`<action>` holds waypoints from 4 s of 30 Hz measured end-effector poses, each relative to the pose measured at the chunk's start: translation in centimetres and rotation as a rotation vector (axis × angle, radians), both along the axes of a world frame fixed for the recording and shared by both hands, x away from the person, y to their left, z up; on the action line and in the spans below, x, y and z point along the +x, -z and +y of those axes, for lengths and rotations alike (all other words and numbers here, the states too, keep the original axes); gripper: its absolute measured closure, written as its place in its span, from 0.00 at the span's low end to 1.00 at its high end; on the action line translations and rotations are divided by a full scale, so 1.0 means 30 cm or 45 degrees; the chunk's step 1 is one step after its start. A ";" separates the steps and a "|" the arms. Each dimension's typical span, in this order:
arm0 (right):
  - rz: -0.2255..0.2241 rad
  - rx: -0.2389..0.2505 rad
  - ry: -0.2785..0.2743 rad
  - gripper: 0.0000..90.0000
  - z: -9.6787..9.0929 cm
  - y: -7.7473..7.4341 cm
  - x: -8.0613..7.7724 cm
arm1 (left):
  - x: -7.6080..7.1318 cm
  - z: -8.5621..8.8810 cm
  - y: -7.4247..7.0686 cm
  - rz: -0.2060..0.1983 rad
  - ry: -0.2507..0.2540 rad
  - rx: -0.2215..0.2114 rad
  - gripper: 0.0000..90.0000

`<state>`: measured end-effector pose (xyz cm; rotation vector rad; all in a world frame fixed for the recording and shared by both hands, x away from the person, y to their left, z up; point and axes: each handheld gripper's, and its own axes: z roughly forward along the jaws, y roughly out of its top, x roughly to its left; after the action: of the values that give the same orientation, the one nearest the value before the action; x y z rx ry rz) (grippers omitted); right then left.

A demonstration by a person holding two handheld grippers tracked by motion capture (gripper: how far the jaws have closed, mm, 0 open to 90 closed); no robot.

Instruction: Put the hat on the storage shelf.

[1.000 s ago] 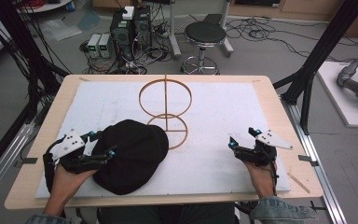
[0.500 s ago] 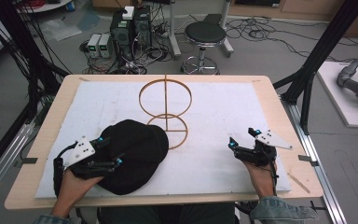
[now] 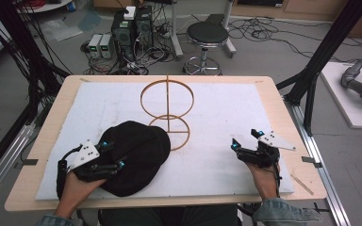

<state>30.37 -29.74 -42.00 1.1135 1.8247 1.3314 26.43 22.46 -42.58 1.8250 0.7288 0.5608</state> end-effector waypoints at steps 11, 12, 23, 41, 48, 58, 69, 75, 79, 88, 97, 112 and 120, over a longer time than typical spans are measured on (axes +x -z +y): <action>-0.003 -0.004 -0.001 0.17 -0.001 0.000 0.000 | 0.004 0.000 0.010 0.054 0.022 0.000 0.50; -0.003 -0.002 0.000 0.17 -0.001 0.000 0.000 | 0.004 -0.001 0.011 0.055 0.022 0.006 0.52; -0.002 -0.004 -0.004 0.17 0.000 0.000 0.000 | 0.002 0.003 0.007 0.103 0.027 0.012 0.71; 0.010 0.002 -0.007 0.17 0.002 0.000 0.001 | -0.050 0.038 -0.117 -0.069 0.025 -0.153 0.75; 0.007 -0.001 -0.005 0.17 -0.001 0.000 0.002 | -0.060 0.077 -0.156 -0.120 0.015 -0.197 0.75; 0.012 0.003 -0.006 0.17 0.002 0.000 0.002 | -0.083 0.144 -0.229 -0.214 -0.034 -0.220 0.75; 0.010 0.009 -0.008 0.17 0.004 -0.001 0.006 | -0.092 0.183 -0.319 -0.295 -0.066 -0.258 0.76; 0.005 0.008 -0.005 0.17 0.003 -0.002 0.007 | -0.096 0.201 -0.377 -0.347 -0.066 -0.295 0.76; 0.008 0.008 -0.006 0.17 0.003 -0.002 0.008 | -0.101 0.214 -0.425 -0.386 -0.065 -0.310 0.76; 0.008 0.011 -0.008 0.17 0.003 -0.002 0.009 | -0.127 0.249 -0.544 -0.489 -0.091 -0.330 0.76; 0.009 0.015 -0.011 0.17 0.004 -0.003 0.011 | -0.116 0.255 -0.632 -0.558 -0.076 -0.347 0.76; 0.016 0.019 -0.013 0.17 0.005 -0.002 0.011 | -0.051 0.226 -0.750 -0.631 -0.046 -0.431 0.76; 0.019 0.018 -0.016 0.17 0.004 -0.002 0.011 | 0.015 0.179 -0.778 -0.622 -0.009 -0.487 0.76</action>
<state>30.71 -29.61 -41.94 1.1233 1.8388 1.3486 26.87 27.84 -19.25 1.2631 0.4677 0.7773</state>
